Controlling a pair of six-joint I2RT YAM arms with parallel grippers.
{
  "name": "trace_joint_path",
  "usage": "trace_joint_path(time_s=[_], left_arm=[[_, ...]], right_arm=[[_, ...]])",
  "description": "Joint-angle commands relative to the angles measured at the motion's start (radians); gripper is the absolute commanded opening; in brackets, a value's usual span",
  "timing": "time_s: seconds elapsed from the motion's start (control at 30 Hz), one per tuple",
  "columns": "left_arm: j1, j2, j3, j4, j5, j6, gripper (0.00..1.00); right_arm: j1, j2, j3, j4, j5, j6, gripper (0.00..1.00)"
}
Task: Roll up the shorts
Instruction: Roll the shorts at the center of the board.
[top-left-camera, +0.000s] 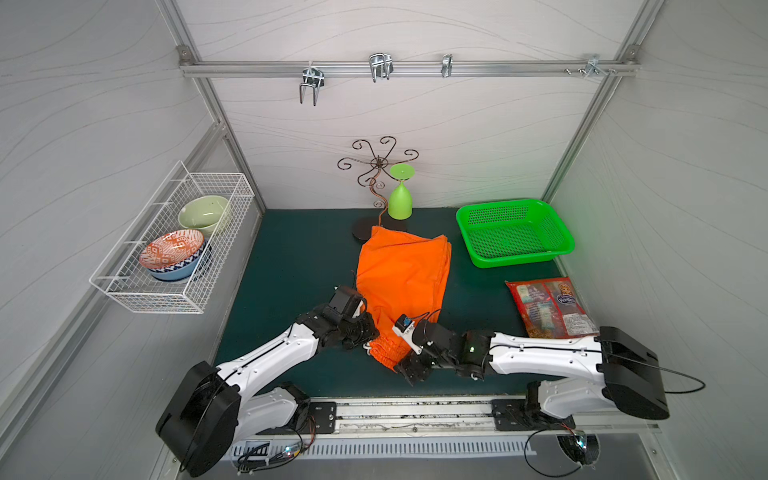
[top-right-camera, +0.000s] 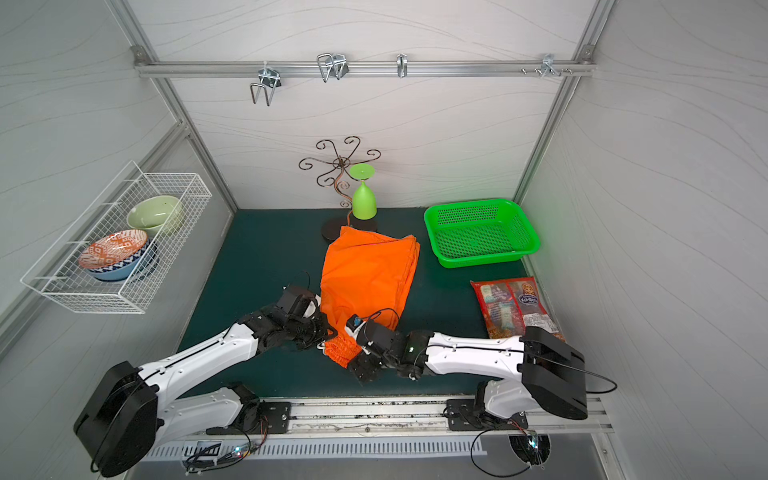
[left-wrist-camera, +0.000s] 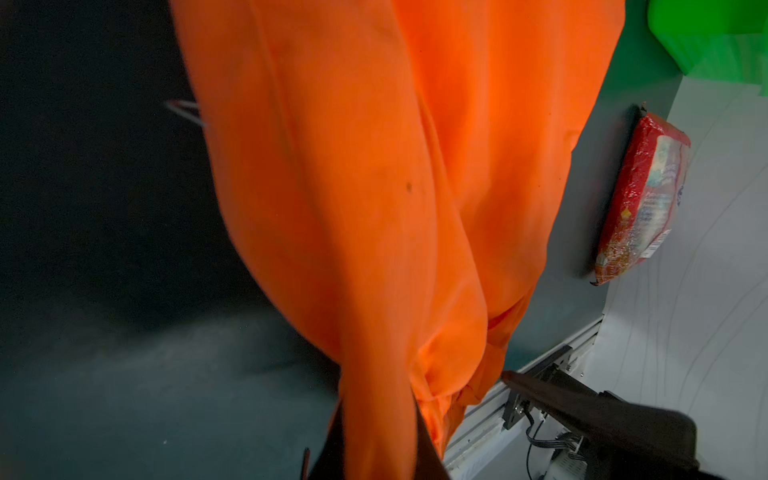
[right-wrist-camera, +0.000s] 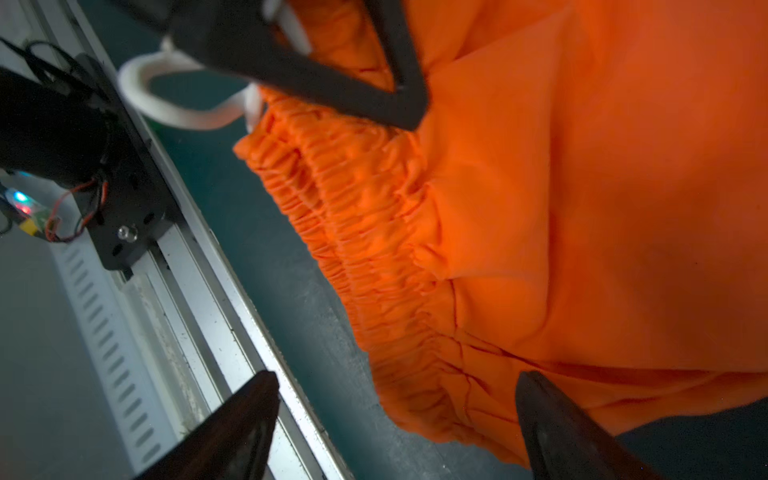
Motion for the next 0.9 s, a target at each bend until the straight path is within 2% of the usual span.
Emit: trace_joint_path(time_s=[0.0, 0.2, 0.43, 0.53, 0.6, 0.67, 0.7, 0.77, 0.83, 0.87], left_arm=[[0.021, 0.009, 0.046, 0.006, 0.036, -0.047, 0.0], [0.034, 0.014, 0.049, 0.032, 0.058, -0.101, 0.0], [0.042, -0.009, 0.05, 0.027, 0.065, -0.132, 0.0], [0.049, -0.01, 0.042, 0.03, 0.075, -0.137, 0.0], [0.057, -0.013, 0.029, 0.026, 0.076, -0.14, 0.0], [0.072, -0.019, 0.013, 0.021, 0.076, -0.142, 0.0], [0.081, -0.021, 0.006, 0.015, 0.074, -0.142, 0.0], [0.109, -0.03, -0.008, -0.012, 0.06, -0.14, 0.0], [0.133, -0.036, -0.019, -0.033, 0.048, -0.137, 0.0], [0.147, -0.036, -0.023, -0.04, 0.049, -0.136, 0.0]], right_arm=[[0.086, 0.076, 0.043, -0.026, 0.241, -0.138, 0.95], [0.177, 0.28, 0.145, 0.002, 0.426, -0.18, 0.96], [0.194, 0.404, 0.194, 0.024, 0.594, -0.133, 0.95], [0.192, 0.464, 0.237, -0.055, 0.704, -0.079, 0.9], [0.192, 0.487, 0.26, -0.112, 0.765, -0.046, 0.81], [0.194, 0.472, 0.259, -0.132, 0.773, -0.043, 0.64], [0.195, 0.454, 0.249, -0.126, 0.759, -0.054, 0.54], [0.196, 0.406, 0.232, -0.117, 0.703, -0.095, 0.29], [0.196, 0.369, 0.225, -0.122, 0.635, -0.139, 0.15], [0.195, 0.354, 0.227, -0.131, 0.59, -0.159, 0.14]])
